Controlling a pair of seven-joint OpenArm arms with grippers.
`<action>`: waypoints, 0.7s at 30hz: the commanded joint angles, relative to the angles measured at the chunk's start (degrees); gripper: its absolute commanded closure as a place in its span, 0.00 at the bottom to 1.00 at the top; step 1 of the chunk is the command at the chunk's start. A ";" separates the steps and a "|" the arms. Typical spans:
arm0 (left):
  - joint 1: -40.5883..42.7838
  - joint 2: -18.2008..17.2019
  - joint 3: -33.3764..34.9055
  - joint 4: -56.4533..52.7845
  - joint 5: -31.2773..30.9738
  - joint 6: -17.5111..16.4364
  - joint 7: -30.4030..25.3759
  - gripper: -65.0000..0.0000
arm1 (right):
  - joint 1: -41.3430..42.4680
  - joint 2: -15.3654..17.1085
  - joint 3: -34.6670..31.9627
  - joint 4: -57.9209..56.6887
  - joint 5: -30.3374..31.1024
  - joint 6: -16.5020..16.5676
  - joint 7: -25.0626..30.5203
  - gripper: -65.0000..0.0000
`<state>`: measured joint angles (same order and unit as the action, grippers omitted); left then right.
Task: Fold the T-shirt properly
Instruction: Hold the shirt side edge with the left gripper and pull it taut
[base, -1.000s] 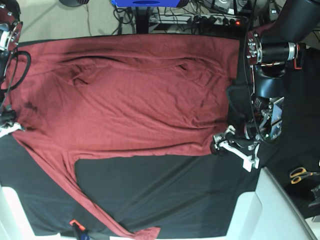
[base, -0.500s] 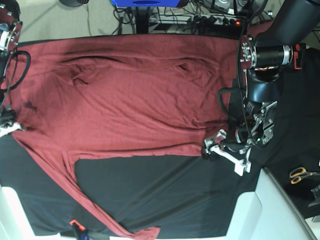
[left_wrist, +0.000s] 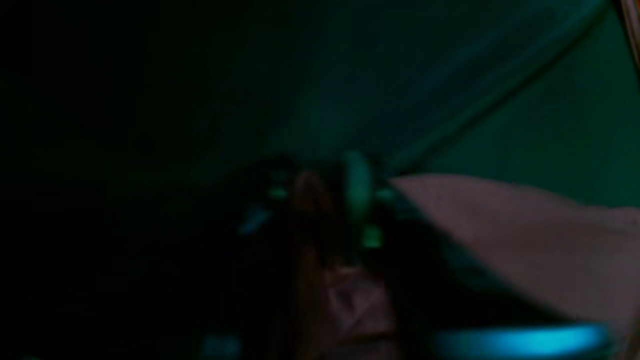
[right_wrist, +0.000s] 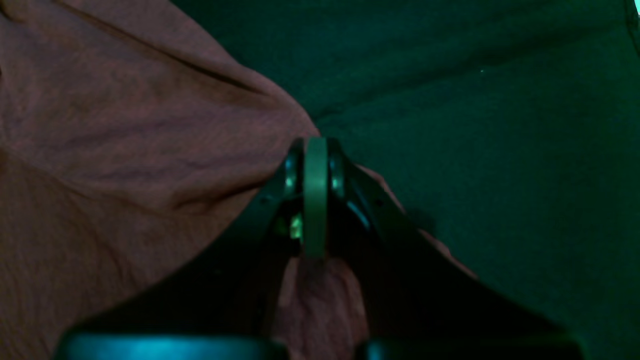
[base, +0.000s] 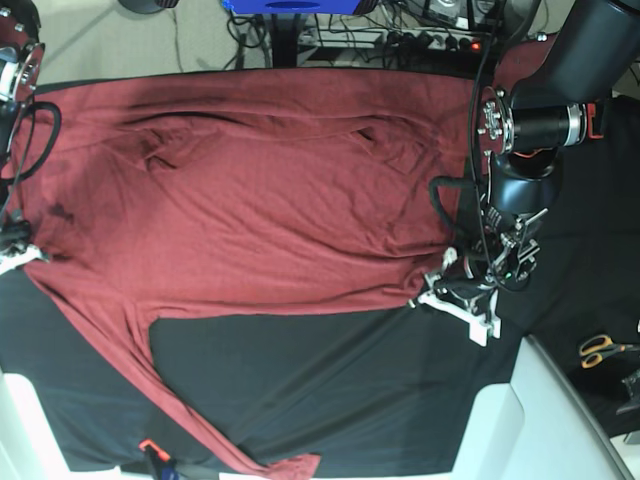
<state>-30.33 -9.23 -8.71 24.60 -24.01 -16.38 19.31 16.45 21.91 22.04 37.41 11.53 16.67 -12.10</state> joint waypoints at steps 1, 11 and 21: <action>-1.81 -0.30 -0.04 0.50 -0.03 -0.10 -0.01 1.00 | 1.27 1.43 0.16 1.05 0.29 -0.01 1.15 1.00; -2.77 -0.66 -0.04 0.85 0.05 -0.10 0.43 1.00 | 1.27 1.43 0.16 1.05 0.29 -0.01 1.42 0.99; -2.86 -0.66 0.05 3.05 0.05 -0.10 2.80 1.00 | 1.53 1.34 0.16 3.78 0.29 -0.01 1.15 0.55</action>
<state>-31.40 -9.54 -8.64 26.52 -23.59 -16.27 22.96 16.95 21.91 22.04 40.18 11.53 16.69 -11.99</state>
